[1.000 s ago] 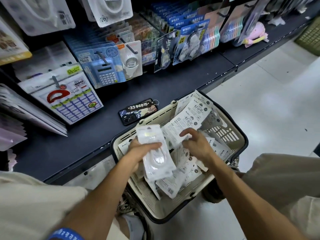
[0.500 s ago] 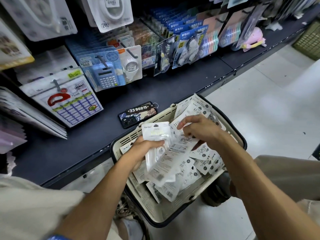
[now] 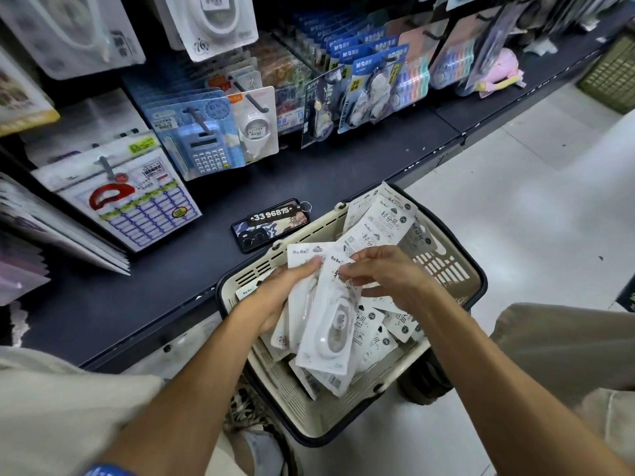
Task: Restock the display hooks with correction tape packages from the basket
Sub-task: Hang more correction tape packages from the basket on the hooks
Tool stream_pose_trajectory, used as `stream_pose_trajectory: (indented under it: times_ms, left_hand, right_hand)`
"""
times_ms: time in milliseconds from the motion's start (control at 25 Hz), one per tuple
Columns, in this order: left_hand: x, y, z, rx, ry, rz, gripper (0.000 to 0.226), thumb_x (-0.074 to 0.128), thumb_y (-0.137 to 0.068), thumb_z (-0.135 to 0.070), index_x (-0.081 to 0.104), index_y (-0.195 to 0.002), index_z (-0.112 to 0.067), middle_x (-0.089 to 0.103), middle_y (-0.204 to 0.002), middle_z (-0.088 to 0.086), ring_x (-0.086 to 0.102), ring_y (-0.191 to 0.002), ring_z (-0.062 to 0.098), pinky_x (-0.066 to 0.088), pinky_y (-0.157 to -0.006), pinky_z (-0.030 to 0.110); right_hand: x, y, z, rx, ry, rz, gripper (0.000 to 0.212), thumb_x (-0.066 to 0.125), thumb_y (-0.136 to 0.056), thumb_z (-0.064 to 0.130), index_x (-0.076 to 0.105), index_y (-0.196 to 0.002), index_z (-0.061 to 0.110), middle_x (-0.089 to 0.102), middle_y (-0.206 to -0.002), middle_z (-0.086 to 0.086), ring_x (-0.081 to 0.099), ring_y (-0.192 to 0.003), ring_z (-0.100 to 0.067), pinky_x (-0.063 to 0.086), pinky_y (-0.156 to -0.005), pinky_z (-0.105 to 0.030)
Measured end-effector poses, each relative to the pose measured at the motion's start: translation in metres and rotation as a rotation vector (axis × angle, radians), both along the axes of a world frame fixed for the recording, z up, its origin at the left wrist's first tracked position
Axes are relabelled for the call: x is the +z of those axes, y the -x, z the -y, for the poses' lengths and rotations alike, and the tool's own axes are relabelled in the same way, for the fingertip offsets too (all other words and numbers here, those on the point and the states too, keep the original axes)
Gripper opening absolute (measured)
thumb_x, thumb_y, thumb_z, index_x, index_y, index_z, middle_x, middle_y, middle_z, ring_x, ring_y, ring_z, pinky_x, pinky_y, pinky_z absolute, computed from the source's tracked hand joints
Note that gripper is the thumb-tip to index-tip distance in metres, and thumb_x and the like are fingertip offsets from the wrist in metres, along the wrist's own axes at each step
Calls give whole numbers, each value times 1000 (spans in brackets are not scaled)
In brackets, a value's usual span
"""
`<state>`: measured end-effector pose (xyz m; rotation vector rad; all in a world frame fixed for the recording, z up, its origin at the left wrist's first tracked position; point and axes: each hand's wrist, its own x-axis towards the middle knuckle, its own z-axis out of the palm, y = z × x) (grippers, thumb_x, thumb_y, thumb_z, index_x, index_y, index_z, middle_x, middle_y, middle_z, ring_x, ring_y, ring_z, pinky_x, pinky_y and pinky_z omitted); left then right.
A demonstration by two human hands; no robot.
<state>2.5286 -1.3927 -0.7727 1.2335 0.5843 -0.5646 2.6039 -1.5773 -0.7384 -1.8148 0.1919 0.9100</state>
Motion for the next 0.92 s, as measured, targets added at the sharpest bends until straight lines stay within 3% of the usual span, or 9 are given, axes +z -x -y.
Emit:
stream_pose_trajectory:
  times_ms: [80, 200, 280, 400, 560, 600, 760, 840, 920]
  left_hand:
    - [-1, 2, 4, -157, -19, -58, 66, 81, -67, -53, 69, -117, -12, 78, -109, 12, 73, -106, 30, 55, -100, 49]
    - [-13, 13, 14, -374, -225, -104, 50, 89, -73, -22, 65, -116, -13, 79, -105, 9, 75, -99, 27, 59, -93, 48]
    - [-20, 12, 8, -228, -304, -101, 47, 89, -70, -9, 66, -111, -15, 80, -98, 5, 76, -94, 25, 62, -84, 44]
    - [-22, 6, 0, 149, -181, -38, 59, 94, -53, -14, 69, -107, -18, 80, -99, 6, 78, -89, 26, 61, -78, 42]
    - [-27, 4, 7, 278, -231, -39, 85, 102, -42, -24, 62, -117, -28, 79, -99, 2, 78, -86, 26, 63, -80, 47]
    - [-27, 4, 7, 272, -259, -49, 83, 102, -46, -24, 63, -119, -26, 79, -101, 2, 78, -88, 26, 63, -83, 49]
    - [-26, 0, -1, 151, -709, 28, 80, 99, -58, -31, 51, -122, -24, 69, -108, -6, 66, -96, 22, 54, -84, 37]
    - [-25, 4, 0, 51, -846, 35, 78, 97, -60, -38, 45, -117, -25, 67, -106, -5, 63, -91, 21, 48, -70, 29]
    - [-27, 11, 6, -64, -917, 12, 78, 95, -63, -45, 41, -115, -26, 68, -107, -4, 61, -84, 19, 43, -59, 26]
  right_hand:
    - [-15, 12, -11, -86, 71, 124, 24, 86, -77, 13, 63, -69, 15, 72, -65, -4, 59, -53, -12, 48, -57, -29]
    - [-34, 28, -18, -279, 73, 234, 26, 86, -78, 13, 60, -82, 14, 68, -73, -6, 61, -59, -17, 52, -60, -34]
    - [-42, 30, -9, -424, -52, 130, 39, 84, -82, 25, 56, -108, 19, 65, -93, -2, 65, -79, -16, 55, -73, -37]
    - [-47, 40, -11, -123, -249, -164, 57, 64, -94, 48, 46, -141, 21, 66, -124, -6, 67, -110, -25, 51, -101, -47]
    - [-47, 47, -21, -33, -418, -241, 41, 40, -105, 45, 58, -136, 25, 70, -127, -7, 67, -117, -27, 51, -101, -43]
    - [-46, 46, -17, 34, -290, -195, 37, 44, -103, 40, 61, -131, 23, 69, -126, -10, 66, -117, -30, 52, -100, -42]
    - [-55, 48, 10, 557, 872, 284, 28, 53, -93, 26, 51, -116, 9, 62, -101, -5, 63, -96, -28, 49, -75, -35]
    - [-63, 57, 13, 563, 914, 222, 33, 57, -93, 32, 45, -116, 12, 59, -93, -1, 57, -82, -23, 44, -68, -33]
    - [-70, 64, 13, 410, 648, 173, 22, 61, -91, 19, 44, -104, 16, 61, -90, -2, 55, -74, -18, 46, -63, -32]
